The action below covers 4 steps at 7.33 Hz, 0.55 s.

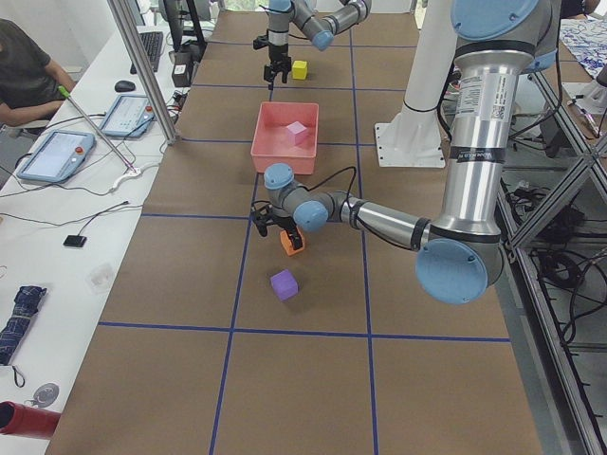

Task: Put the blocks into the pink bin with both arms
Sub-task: 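Grasp the orange cube with the left gripper while the right gripper withdraws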

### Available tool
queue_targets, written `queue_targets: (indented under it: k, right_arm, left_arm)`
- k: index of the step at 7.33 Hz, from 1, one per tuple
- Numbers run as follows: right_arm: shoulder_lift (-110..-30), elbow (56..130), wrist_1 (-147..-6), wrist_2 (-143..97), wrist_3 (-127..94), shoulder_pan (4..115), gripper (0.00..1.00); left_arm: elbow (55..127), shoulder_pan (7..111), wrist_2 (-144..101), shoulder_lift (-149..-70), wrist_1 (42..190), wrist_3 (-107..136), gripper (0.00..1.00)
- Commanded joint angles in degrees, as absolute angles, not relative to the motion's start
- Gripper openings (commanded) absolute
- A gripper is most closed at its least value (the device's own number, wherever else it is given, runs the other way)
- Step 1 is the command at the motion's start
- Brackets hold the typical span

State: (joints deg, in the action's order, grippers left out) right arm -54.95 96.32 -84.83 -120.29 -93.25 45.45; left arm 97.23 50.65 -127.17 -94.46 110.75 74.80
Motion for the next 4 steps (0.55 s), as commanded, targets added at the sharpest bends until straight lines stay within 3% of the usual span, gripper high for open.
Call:
queue_targets:
  k: [1, 2, 4]
  right_arm:
    - [-61.0, 100.9, -84.8, -120.5, -90.3, 47.5, 0.99]
    - [-66.1, 104.4, -84.7, -120.9, -84.5, 49.6, 0.99]
    - [-74.9, 107.9, -84.7, -120.9, -74.4, 52.1, 0.99]
  left_arm:
    - [103.7, 50.9, -130.8, -95.8, 107.2, 76.4, 0.0]
    - [108.1, 51.2, -131.9, -99.6, 100.4, 77.9, 0.0]
    - [108.9, 51.0, -131.7, -116.1, 88.3, 85.4, 0.0]
